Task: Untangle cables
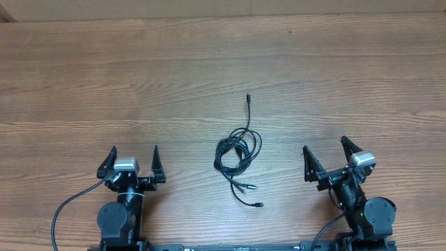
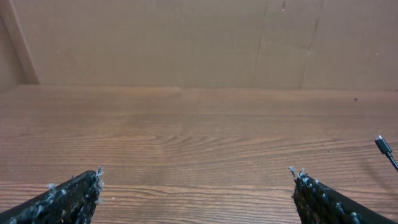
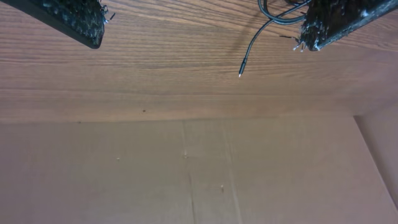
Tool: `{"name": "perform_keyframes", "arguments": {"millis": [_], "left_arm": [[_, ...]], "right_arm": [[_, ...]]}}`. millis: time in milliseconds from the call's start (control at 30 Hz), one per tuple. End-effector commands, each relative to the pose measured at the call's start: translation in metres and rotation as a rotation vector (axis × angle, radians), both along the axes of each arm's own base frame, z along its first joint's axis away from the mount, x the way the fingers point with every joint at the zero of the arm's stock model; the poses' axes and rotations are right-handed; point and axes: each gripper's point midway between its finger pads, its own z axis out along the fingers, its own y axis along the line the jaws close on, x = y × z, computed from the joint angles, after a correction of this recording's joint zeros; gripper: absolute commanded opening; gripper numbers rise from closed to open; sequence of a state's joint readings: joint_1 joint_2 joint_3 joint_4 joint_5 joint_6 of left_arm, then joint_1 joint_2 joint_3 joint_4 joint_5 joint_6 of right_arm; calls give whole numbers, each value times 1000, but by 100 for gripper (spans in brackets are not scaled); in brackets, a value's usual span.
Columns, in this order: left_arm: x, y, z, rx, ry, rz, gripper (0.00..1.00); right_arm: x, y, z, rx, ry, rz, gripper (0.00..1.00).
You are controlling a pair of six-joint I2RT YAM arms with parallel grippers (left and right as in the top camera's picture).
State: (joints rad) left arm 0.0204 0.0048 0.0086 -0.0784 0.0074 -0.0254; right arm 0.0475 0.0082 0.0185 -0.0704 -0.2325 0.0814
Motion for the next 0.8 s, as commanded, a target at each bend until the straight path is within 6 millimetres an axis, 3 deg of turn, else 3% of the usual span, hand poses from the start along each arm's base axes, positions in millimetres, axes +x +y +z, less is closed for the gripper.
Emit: {"name": "perform_keyframes", "arguments": {"millis": [0, 333, 467, 667, 767], "left_arm": [[0, -1, -2, 14, 3, -7, 100], [1, -1, 9, 15, -38, -7, 100], [0, 18, 8, 58, -34, 98, 100], [-5, -34, 53, -11, -197, -200, 100], [-11, -39, 71, -65, -208, -232, 100]], "right_arm": [[0, 1, -3, -4, -2, 7, 100], [0, 1, -3, -4, -2, 7, 100], [0, 1, -3, -4, -2, 7, 100], [0, 1, -3, -4, -2, 7, 100], [0, 1, -3, -4, -2, 7, 100]]}}
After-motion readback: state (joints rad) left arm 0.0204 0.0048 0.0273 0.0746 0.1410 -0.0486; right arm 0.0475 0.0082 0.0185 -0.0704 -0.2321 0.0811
